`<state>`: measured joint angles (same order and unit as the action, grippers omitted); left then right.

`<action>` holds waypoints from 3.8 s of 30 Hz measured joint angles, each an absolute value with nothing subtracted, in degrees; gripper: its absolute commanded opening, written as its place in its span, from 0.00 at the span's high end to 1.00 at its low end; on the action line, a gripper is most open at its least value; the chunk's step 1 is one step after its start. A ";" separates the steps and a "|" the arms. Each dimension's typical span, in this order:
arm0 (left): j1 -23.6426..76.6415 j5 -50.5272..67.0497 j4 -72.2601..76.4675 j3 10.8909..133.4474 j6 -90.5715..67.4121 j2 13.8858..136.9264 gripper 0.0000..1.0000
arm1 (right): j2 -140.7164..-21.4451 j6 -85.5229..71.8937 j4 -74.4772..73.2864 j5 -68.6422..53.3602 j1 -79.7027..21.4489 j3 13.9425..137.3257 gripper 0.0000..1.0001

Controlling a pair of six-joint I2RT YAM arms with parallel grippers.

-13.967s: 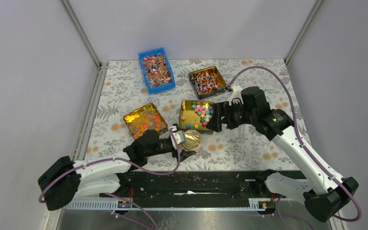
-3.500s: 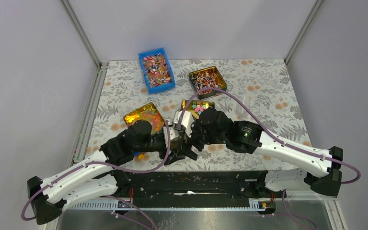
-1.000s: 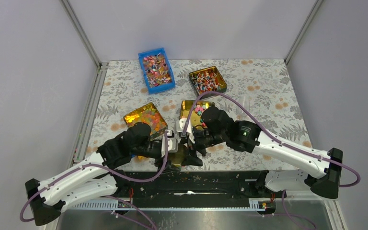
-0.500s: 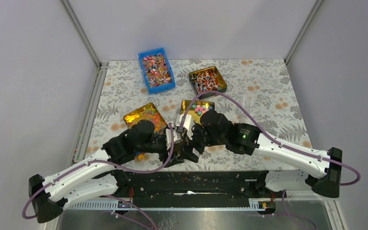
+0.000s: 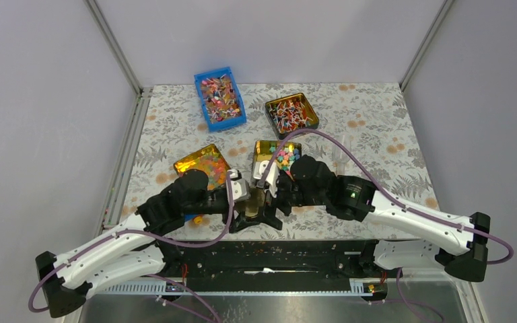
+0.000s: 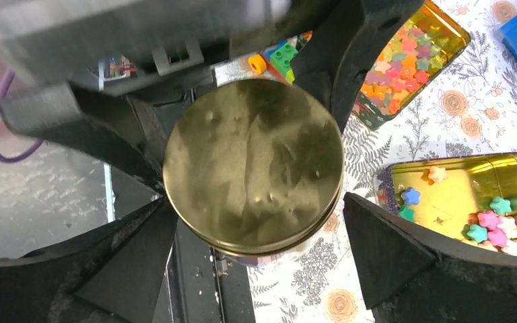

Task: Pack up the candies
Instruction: Screw the bottle lid onto the packing bottle, then place the packing bottle at the center of the board.

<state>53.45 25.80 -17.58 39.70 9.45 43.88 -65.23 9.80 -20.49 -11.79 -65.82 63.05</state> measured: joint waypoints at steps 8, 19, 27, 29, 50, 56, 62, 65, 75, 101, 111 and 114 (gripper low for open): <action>53.60 28.56 -17.10 39.70 11.42 39.70 0.60 | -61.45 15.57 -26.17 -20.91 -61.08 63.07 0.00; 53.60 35.42 -21.34 39.79 15.46 40.93 0.60 | -62.83 19.97 -28.05 -38.76 -56.07 69.58 0.00; 53.60 38.11 -21.61 40.42 16.43 42.46 0.60 | -69.82 20.23 -28.01 -45.12 -55.94 73.25 0.01; 53.60 38.37 -21.63 40.47 16.56 42.50 0.60 | -70.87 20.23 -28.10 -46.04 -55.94 73.25 0.02; 53.60 39.31 -20.95 40.49 16.56 43.90 0.60 | -72.23 20.93 -28.03 -46.17 -56.16 70.48 0.20; 53.60 39.11 -22.20 40.49 16.47 43.99 0.61 | -71.33 19.57 -25.74 -44.51 -57.10 68.34 0.28; 53.95 37.95 -23.00 40.34 15.44 43.99 0.61 | -69.34 16.75 -23.40 -38.68 -59.77 66.02 0.29; 54.08 36.73 -22.72 39.79 14.76 44.01 0.61 | -68.51 15.22 -22.46 -34.26 -61.34 64.95 0.29; 53.78 29.43 -22.09 39.70 10.96 47.09 0.62 | -67.94 7.57 -18.81 -20.05 -63.79 62.00 0.27; 53.56 24.99 -11.92 35.99 9.10 47.20 0.62 | -61.78 5.85 -16.97 -9.87 -64.14 56.49 0.00; 53.60 23.86 -2.74 28.80 8.03 57.58 0.61 | -53.36 5.48 -21.63 -6.55 -61.69 51.16 0.00; 53.60 23.05 -0.03 28.60 7.90 63.61 0.62 | -50.76 5.02 -22.90 -5.15 -61.49 50.02 0.00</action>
<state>53.60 23.05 -0.03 28.60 7.90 63.61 -50.76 5.02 -22.90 -5.15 -61.49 50.02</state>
